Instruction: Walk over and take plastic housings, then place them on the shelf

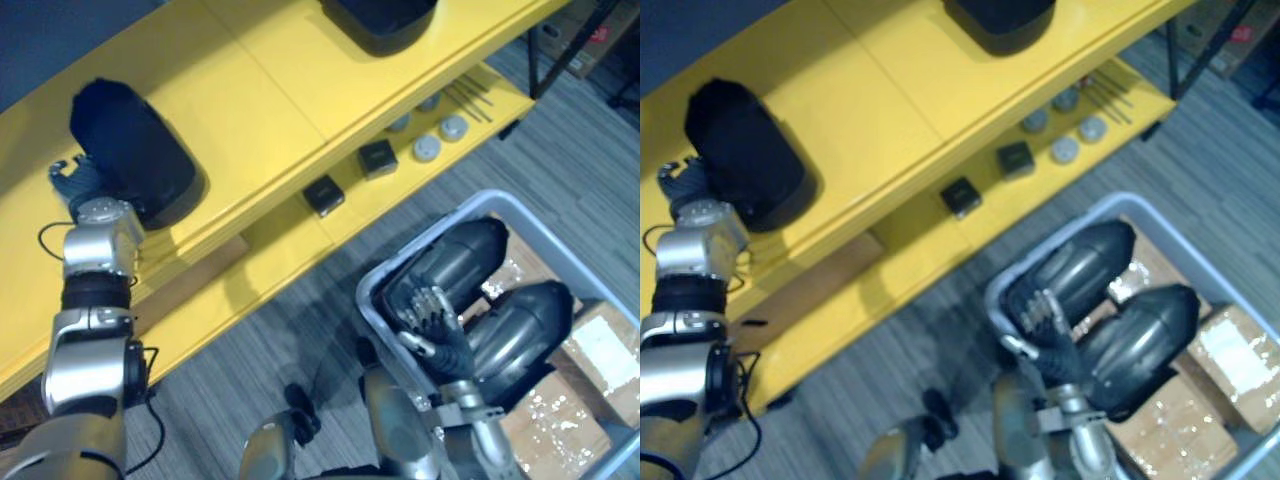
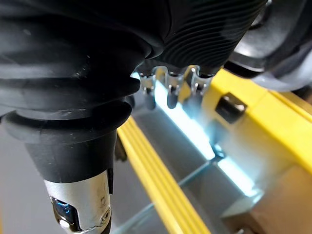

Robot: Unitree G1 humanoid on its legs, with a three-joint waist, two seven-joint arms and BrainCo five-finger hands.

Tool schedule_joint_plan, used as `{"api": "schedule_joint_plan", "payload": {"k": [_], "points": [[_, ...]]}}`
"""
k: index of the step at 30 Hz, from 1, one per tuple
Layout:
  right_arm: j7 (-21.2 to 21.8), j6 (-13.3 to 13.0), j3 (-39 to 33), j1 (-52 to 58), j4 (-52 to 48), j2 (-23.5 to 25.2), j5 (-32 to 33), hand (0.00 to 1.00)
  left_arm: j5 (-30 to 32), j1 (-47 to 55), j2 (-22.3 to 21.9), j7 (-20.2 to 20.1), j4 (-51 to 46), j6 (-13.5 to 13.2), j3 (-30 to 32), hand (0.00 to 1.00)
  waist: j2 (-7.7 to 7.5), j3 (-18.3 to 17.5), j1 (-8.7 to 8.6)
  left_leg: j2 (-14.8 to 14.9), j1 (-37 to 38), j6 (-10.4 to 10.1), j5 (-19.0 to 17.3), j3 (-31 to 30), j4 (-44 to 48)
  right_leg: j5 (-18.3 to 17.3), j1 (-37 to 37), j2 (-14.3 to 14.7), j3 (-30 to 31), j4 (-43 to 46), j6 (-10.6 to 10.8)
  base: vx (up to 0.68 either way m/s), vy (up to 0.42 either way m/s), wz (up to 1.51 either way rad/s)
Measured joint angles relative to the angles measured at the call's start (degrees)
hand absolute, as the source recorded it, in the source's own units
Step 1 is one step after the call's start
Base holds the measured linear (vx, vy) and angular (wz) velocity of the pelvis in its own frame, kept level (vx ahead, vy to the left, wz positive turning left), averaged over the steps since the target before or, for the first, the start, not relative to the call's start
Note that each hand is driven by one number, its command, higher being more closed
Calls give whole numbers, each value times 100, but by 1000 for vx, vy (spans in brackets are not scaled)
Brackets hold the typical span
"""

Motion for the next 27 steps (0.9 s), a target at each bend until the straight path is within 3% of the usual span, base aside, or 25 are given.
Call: {"api": "schedule_joint_plan", "payload": {"k": [5,8,10,13,15,16,18,20,23,26,27], "points": [[24,-93,-130,170,-157,-1,-39,0,-47,454,-93,422,-15,-799,662,0,4,-2,-93,15,357,15,-9,4,16,-182,279,21,10,108,-36,18,-22,-5],[12,-371,-207,263,-157,-6,-286,0,-332,682,-92,440,-164,-1393,904,0,11,-6,-125,20,538,50,-31,31,18,-320,417,17,0,182,-67,17,-17,-4],[14,-774,-288,293,-161,-7,-649,0,-451,836,-96,467,-470,-1890,1061,0,33,-19,-144,19,700,54,-33,51,21,-368,560,9,-1,215,-100,34,-4,-7],[87,-1314,-306,223,-351,-74,-942,0,-433,962,-98,468,-923,-2404,1088,0,105,-76,-140,17,847,59,-36,68,24,-459,691,-8,-17,266,-92,26,-3,0],[119,-1844,-325,-5,-796,-257,-1270,0,-127,1199,-275,462,-1460,-2806,1064,0,269,-293,-138,23,852,67,-42,-29,130,-492,820,-71,-146,296,-86,75,-1,19],[125,-1921,-327,-117,-890,-322,-1289,0,-14,1296,-352,457,-1589,-2892,1034,0,294,-362,-138,30,872,67,-42,-38,181,-513,887,-85,-185,301,-82,89,-9,26],[132,-2125,-326,-691,-1050,-548,-1530,0,585,2112,-659,267,-2287,-3339,947,0,370,-741,-70,101,976,66,-43,-202,430,-543,1228,-109,-348,267,-87,103,-22,22],[121,-2136,-332,-847,-1063,-607,-1705,0,766,2505,-767,182,-2699,-3469,846,0,394,-884,44,122,1040,67,-42,-248,471,-560,1359,-122,-452,265,-95,63,-20,28],[2,-1900,-338,-1117,-1064,-704,-2456,0,1326,3785,-1202,-167,-4061,-3605,668,0,328,-1123,262,18,1151,66,-42,-675,338,-767,1605,-302,-914,287,-32,-44,-12,64],[-91,-1620,-551,-1244,-973,-702,-3112,0,1783,5355,-1722,-391,-4946,-3464,632,0,282,-1321,530,-57,1159,52,-151,-1068,40,-880,1679,-398,-1292,275,-21,-117,11,73],[-62,-1574,-706,-1345,-754,-684,-3155,0,1824,5840,-1879,-428,-4944,-3378,687,0,255,-1370,708,-72,1158,-11,-212,-1176,-34,-879,1705,-417,-1383,272,-16,-81,24,59]]}}
